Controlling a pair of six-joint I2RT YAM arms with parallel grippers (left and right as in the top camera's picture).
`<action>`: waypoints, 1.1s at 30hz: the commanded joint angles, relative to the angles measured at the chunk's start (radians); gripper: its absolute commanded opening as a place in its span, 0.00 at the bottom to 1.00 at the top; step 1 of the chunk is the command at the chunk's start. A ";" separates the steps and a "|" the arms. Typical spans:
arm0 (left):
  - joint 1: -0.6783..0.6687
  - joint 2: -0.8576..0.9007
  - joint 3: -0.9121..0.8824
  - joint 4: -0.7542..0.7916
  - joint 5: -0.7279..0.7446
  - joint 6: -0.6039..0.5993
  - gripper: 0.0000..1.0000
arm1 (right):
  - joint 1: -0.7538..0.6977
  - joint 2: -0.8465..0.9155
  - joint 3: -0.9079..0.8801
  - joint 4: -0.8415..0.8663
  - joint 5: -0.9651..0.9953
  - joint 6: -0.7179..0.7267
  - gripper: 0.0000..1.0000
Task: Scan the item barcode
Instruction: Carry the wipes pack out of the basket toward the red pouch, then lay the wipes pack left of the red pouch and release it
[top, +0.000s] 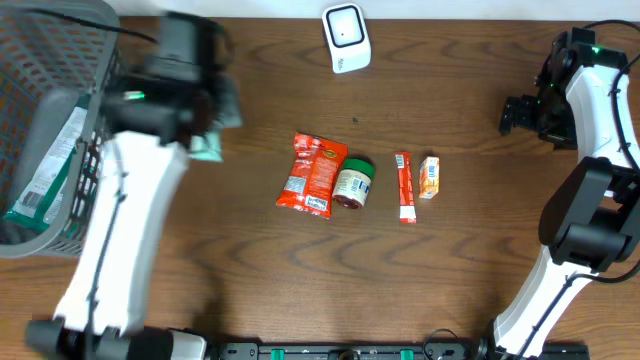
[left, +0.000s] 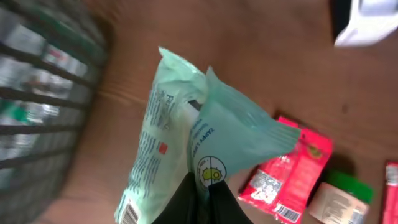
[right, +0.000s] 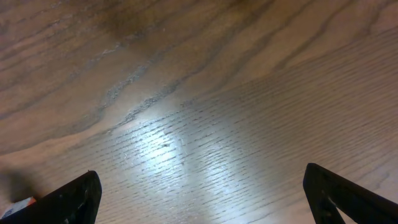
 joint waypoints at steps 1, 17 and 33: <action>-0.048 0.049 -0.151 0.058 -0.013 -0.055 0.07 | -0.002 -0.027 0.016 -0.001 0.009 0.012 0.99; -0.083 0.283 -0.351 0.247 0.041 -0.105 0.08 | -0.002 -0.027 0.016 -0.001 0.009 0.012 0.99; -0.078 0.299 -0.329 0.270 0.068 -0.039 0.75 | -0.002 -0.026 0.016 -0.001 0.009 0.012 0.99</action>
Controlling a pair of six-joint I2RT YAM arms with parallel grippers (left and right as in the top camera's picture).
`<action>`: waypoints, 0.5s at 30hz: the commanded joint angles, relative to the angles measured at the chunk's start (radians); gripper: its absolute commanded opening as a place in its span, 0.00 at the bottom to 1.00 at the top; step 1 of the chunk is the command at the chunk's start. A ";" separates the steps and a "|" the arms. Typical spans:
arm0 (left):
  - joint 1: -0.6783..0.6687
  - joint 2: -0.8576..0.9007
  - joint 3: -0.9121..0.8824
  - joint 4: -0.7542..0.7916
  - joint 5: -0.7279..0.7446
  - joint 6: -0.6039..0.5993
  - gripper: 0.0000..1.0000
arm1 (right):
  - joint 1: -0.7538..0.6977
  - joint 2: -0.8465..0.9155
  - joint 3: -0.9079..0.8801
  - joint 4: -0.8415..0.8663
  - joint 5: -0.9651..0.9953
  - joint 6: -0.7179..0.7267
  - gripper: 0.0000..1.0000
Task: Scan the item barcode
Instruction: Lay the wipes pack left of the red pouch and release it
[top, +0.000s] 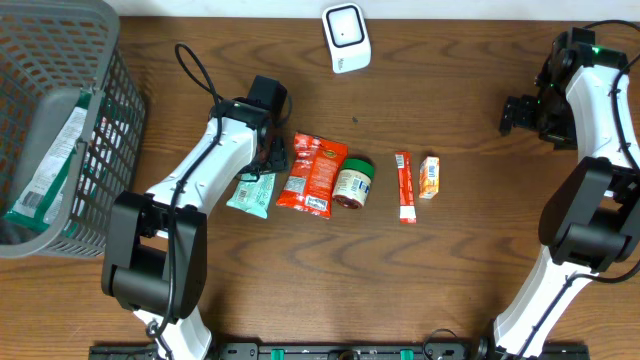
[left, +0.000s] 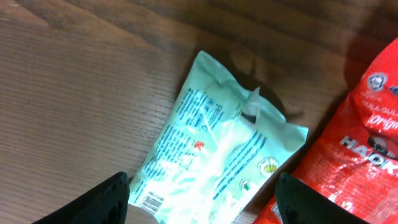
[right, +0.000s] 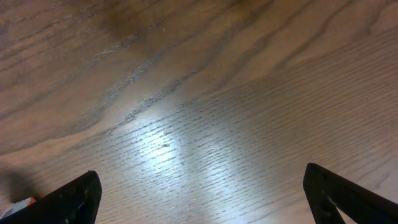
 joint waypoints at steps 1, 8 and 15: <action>0.005 -0.010 0.032 -0.029 0.024 0.058 0.71 | -0.002 -0.027 0.016 0.000 0.009 0.011 0.99; 0.002 -0.026 0.017 -0.028 0.050 0.058 0.07 | -0.002 -0.026 0.016 0.000 0.009 0.011 0.99; 0.000 -0.002 -0.080 0.073 0.088 0.058 0.07 | -0.002 -0.026 0.016 0.000 0.009 0.012 0.99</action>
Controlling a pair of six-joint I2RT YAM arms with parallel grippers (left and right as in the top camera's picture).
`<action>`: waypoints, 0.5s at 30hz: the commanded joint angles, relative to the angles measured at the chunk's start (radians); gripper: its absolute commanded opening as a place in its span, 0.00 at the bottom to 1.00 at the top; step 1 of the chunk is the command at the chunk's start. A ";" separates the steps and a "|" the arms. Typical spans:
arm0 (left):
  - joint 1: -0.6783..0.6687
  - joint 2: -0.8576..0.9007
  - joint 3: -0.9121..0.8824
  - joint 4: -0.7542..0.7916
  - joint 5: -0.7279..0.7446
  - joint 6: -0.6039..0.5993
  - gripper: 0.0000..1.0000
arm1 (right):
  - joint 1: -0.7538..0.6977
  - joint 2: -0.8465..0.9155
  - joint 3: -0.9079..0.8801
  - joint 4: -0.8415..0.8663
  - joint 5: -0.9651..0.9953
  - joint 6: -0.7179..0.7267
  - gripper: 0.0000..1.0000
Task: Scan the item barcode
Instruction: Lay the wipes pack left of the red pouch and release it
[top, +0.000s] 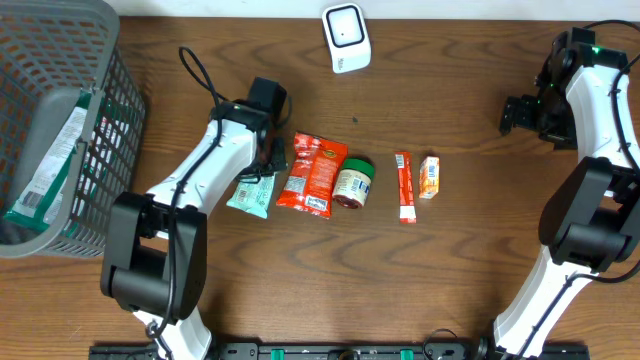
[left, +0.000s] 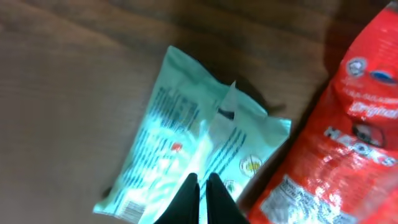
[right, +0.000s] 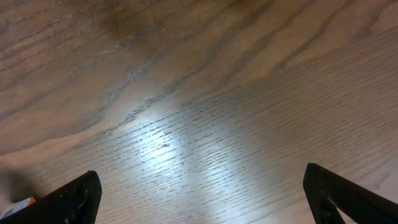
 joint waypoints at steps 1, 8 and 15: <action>-0.002 0.002 -0.096 0.093 0.061 0.010 0.08 | -0.002 -0.027 0.016 0.000 0.009 0.012 0.99; -0.002 0.002 -0.149 0.160 0.066 0.026 0.17 | -0.002 -0.027 0.016 0.000 0.009 0.012 0.99; 0.014 -0.056 -0.075 0.138 0.066 0.116 0.50 | -0.002 -0.026 0.016 0.000 0.009 0.012 0.99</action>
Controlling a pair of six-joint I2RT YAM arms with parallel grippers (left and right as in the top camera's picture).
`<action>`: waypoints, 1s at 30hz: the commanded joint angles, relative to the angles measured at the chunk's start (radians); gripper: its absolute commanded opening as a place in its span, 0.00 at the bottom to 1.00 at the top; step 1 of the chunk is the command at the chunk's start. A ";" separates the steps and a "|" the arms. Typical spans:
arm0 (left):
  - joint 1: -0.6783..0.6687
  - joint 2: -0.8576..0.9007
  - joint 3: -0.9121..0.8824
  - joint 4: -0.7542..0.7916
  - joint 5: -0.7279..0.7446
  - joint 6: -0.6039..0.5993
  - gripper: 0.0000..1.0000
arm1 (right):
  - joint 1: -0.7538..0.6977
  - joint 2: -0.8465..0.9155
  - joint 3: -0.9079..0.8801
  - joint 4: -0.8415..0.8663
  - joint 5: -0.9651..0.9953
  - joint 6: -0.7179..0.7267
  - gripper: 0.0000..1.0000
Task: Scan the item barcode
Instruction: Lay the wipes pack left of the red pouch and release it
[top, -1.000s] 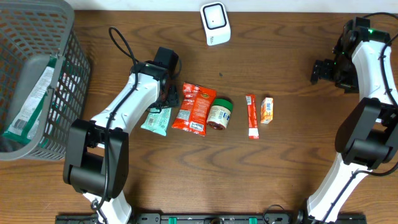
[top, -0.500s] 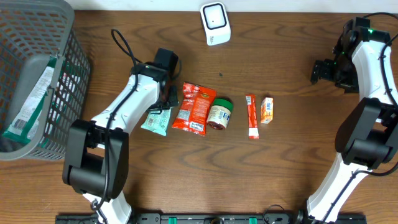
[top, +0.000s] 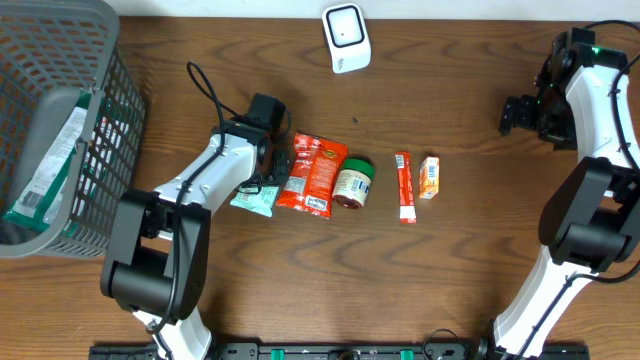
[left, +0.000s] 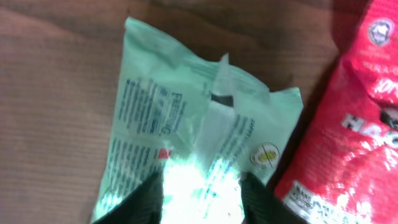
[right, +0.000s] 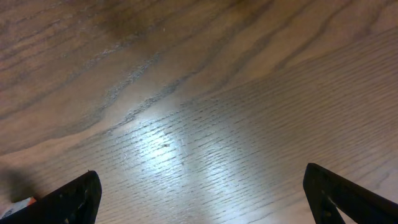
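Note:
A mint-green packet (left: 161, 106) lies flat on the wooden table, left of a red snack bag (left: 354, 124); overhead the mint-green packet (top: 252, 198) shows beside the left arm. My left gripper (left: 202, 199) sits low over it, fingers (left: 149, 199) apart on top of the packet's middle, which shines between them. The white barcode scanner (top: 346, 38) stands at the table's far edge. My right gripper (right: 202, 199) hangs open over bare wood at the far right, nothing in it.
A grey basket (top: 100, 60) holding a packet stands at the left edge. In a row right of the red bag (top: 313, 174) lie a green-lidded jar (top: 353, 183), a red stick pack (top: 404, 186) and a small orange box (top: 429, 177).
My left gripper's fingers were together above the mint packet; now they stand apart and closer to it. The packet lies in about the same spot. The right arm has not moved.
My left gripper held the mint packet in the air near the basket. Then the packet lay on the table beside the red bag with the gripper open above it. Then the fingers were together, and now apart low over the packet.

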 joint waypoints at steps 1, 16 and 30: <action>0.014 -0.067 0.057 -0.018 0.010 0.045 0.56 | -0.002 -0.026 0.016 0.000 0.009 0.012 0.99; 0.018 -0.047 -0.027 -0.041 -0.013 0.045 0.60 | -0.002 -0.027 0.016 0.000 0.009 0.011 0.99; 0.018 -0.064 -0.025 -0.050 -0.010 0.045 0.63 | -0.002 -0.027 0.016 0.000 0.009 0.012 0.99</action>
